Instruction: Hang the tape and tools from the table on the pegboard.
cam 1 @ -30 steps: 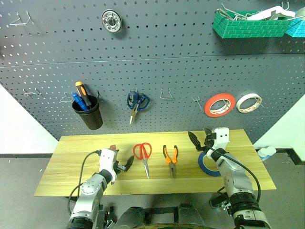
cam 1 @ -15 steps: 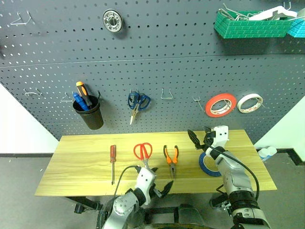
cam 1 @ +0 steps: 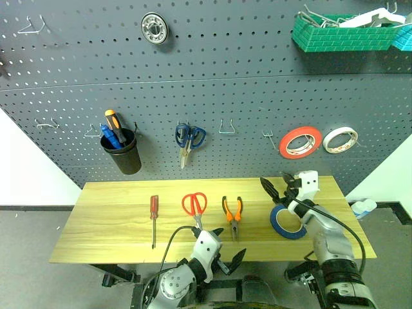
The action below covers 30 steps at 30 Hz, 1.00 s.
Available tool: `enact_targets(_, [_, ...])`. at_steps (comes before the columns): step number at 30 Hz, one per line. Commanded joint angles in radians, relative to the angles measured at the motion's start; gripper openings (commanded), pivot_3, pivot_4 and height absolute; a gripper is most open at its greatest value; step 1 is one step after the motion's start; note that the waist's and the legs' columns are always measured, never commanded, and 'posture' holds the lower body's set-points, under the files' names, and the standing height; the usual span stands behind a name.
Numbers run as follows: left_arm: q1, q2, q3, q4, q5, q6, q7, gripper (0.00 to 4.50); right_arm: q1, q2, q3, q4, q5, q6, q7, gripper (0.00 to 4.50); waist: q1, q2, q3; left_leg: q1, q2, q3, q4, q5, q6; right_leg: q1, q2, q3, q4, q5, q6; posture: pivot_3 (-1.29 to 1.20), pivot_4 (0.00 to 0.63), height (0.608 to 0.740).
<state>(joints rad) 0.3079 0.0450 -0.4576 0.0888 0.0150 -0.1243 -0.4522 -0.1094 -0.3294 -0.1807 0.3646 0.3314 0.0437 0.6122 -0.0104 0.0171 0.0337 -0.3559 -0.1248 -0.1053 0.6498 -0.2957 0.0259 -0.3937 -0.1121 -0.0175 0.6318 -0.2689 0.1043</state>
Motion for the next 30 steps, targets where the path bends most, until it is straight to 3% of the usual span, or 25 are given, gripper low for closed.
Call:
enact_targets(1, [-0.015,0.01,0.001,-0.064,0.008,-0.003,0.013,4.48,0.029,-0.032,-0.011,-0.075,0.012,0.014,0.03,4.5,-0.001,0.0,0.0,0.0,0.0,0.0,0.0,0.0,0.0,0.0,0.0,0.0,0.0,0.0,0.0,-0.11,0.0,0.736])
enact_targets(14, [0.05,0.073,-0.006,-0.159,0.007,0.025,0.046,4.48,0.19,-0.101,0.032,-0.28,-0.035,0.13,0.024,4.5,0.001,0.001,0.002,0.0,0.0,0.0,0.0,0.0,0.0,0.0,0.0,0.0,-0.001,0.0,0.001,-0.12,0.0,0.736])
enact_targets(20, [0.109,0.09,-0.013,-0.198,0.014,0.022,0.065,4.48,0.26,-0.125,0.013,-0.377,-0.012,0.186,0.026,4.5,0.0,0.001,0.02,0.0,0.0,0.0,0.0,-0.002,-0.002,0.001,-0.001,0.0,-0.001,-0.004,0.005,-0.11,0.064,0.736])
enact_targets(30, [0.127,0.105,0.006,-0.216,-0.018,0.03,0.063,4.48,0.319,-0.127,0.032,-0.454,-0.005,0.247,0.031,4.5,0.001,-0.003,0.062,-0.002,0.0,0.0,0.0,-0.002,0.001,-0.001,-0.001,0.0,-0.001,-0.004,0.006,-0.1,0.104,0.736])
